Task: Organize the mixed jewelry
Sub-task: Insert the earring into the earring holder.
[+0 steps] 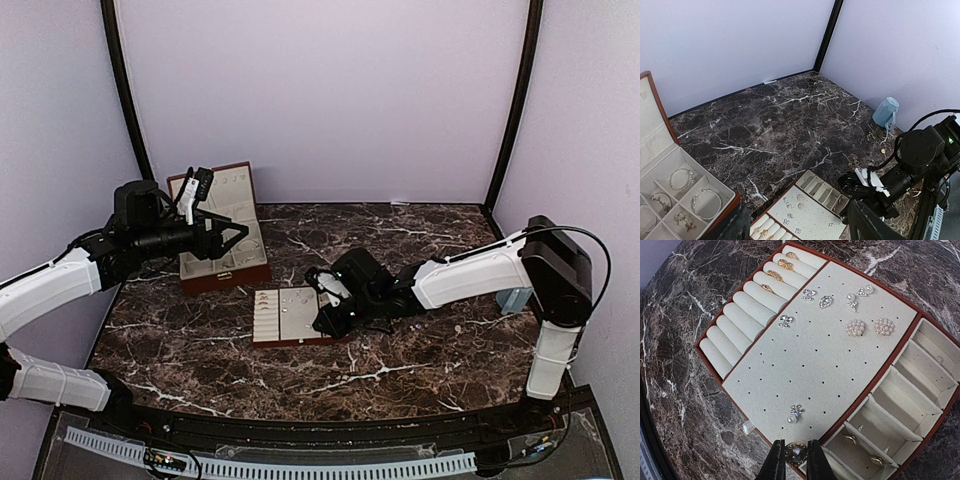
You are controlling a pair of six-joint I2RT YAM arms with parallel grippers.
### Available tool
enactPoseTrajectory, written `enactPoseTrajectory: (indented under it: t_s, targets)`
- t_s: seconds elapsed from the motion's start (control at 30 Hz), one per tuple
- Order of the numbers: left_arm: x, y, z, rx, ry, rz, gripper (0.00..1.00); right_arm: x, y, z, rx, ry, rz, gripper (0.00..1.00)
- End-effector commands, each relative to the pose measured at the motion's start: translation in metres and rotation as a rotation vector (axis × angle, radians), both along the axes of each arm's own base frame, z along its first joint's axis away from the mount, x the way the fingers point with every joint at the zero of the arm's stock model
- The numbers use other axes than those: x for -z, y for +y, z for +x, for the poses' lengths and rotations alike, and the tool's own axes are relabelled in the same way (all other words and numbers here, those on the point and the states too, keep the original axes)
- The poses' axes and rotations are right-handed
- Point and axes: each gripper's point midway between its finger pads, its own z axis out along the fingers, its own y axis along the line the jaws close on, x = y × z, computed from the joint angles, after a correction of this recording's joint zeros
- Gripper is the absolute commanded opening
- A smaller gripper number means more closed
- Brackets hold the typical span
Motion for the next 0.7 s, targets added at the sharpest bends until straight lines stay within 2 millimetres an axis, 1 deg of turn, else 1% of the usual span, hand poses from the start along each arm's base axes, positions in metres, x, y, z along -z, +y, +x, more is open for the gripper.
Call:
enactPoseTrajectory:
  t_s: [0.0, 0.2, 0.67]
  targets:
    - [-0.010, -0.001, -0.002, 0.012, -0.021, -0.013, 0.70, 0.011, 0.001, -0.006, -0.018, 0.010, -0.018, 0.08]
    - [-0.010, 0.000, -0.002, 0.011, -0.022, -0.013, 0.70, 0.016, -0.001, -0.007, -0.017, 0.015, -0.033, 0.08]
    - [-0.011, 0.000, -0.002, 0.011, -0.025, -0.013, 0.70, 0.022, -0.001, -0.009, -0.019, 0.015, -0.050, 0.08]
